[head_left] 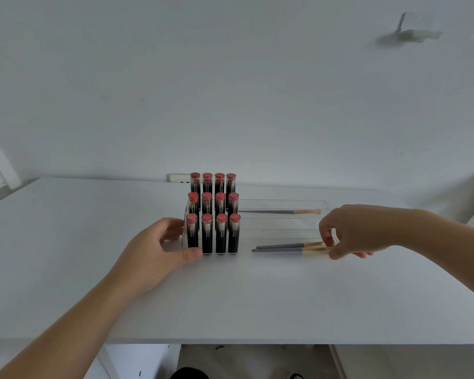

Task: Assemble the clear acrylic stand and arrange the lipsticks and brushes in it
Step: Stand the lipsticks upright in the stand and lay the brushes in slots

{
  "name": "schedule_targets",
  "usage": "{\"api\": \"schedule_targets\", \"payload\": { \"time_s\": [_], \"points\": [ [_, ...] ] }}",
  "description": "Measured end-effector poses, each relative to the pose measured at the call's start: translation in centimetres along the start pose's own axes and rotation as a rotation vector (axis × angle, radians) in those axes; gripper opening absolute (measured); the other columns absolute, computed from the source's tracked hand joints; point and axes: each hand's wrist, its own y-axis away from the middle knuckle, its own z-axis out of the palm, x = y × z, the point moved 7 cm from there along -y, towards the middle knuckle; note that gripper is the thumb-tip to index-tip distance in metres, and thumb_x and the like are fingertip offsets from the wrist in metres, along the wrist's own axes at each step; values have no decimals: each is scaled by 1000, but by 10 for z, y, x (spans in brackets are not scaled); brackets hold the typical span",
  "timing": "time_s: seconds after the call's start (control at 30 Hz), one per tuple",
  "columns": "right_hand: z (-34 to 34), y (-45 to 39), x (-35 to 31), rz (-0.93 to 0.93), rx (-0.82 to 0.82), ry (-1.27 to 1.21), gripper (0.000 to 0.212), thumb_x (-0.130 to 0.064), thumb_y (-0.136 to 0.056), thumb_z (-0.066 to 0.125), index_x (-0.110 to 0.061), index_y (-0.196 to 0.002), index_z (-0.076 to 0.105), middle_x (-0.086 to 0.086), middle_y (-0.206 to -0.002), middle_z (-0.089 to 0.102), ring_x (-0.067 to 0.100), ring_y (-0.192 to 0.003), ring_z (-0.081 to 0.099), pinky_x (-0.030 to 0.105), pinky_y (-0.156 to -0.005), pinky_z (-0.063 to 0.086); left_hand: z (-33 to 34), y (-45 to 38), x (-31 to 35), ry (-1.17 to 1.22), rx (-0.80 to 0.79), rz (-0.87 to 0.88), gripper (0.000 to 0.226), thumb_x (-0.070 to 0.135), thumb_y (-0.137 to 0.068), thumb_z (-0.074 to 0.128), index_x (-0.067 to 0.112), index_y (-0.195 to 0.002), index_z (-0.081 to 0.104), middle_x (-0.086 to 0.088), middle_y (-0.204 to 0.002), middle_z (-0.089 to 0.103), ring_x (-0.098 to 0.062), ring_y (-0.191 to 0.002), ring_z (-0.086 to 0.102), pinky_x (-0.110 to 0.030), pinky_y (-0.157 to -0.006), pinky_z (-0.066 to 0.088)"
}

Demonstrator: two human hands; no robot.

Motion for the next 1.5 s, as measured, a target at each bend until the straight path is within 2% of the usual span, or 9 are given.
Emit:
{"api": "schedule_targets", "payload": {
  "time_s": [0.27,0.47,0.57,0.7,1.07,1.2,1.3,1.4,1.5],
  "points": [
    [-5,1,11,-28,43,-240,10,-43,-81,68,-35,-78,63,-3,-60,71,8,-50,65,24,-60,46,0,1,1,0,-5,-1,109,96,-36,67,35,-127,62,21,-120,67,0,-113,61,-28,-94,47],
    [3,-1,0,-42,33,-168,17,-51,-83,65,-40,-95,68,-5,-58,71,6,-49,66,18,-60,46,0,1,1,4,-4,0,106,97,-35,66,38,-124,62,22,-119,67,1,-113,61,-30,-95,47],
    [6,-3,-3,-22,15,-105,20,-54,-84,62,-37,-94,67,-6,-57,71,5,-48,66,18,-57,44,0,1,1,2,-6,-2,106,96,-37,67,38,-125,62,22,-119,67,1,-112,61,-29,-94,47],
    [10,-4,-4,-3,-23,-227,28,-57,-87,56,-32,-86,68,-2,-59,72,9,-50,67,23,-64,45,0,1,0,3,-4,-3,101,93,-39,69,39,-124,62,24,-117,67,3,-111,61,-26,-90,46],
    [8,-4,-8,-45,-17,-389,13,-43,-92,56,-33,-90,65,1,-60,72,12,-50,65,25,-70,52,0,0,-3,-1,-4,4,91,81,-47,75,37,-126,62,23,-119,67,3,-113,60,-27,-92,46],
    [1,-5,-6,-61,133,-273,13,-42,-95,53,-41,-92,65,-4,-56,70,4,-48,62,22,-61,46,0,0,-3,6,1,3,88,78,-48,76,37,-125,62,22,-118,67,5,-112,59,-25,-91,45],
    [-3,-5,-7,-55,216,2,12,-48,-95,53,-47,-94,64,-16,-52,66,-12,-67,58,21,-62,42,1,0,0,-9,3,6,90,77,-49,75,35,-127,62,20,-119,67,1,-112,60,-25,-90,45],
    [-5,-8,-8,-61,212,176,17,-52,-94,52,-45,-97,67,-19,-50,64,-9,-75,53,21,-64,41,1,0,1,-12,6,6,88,76,-49,74,36,-126,62,21,-119,66,4,-110,59,-23,-88,44],
    [-6,-12,-9,-69,177,271,17,-49,-93,53,-43,-97,68,-16,-48,64,-11,-71,49,22,-71,48,2,1,2,-11,1,4,89,75,-50,75,34,-128,61,20,-120,66,2,-111,60,-26,-91,45]
  ]
}}
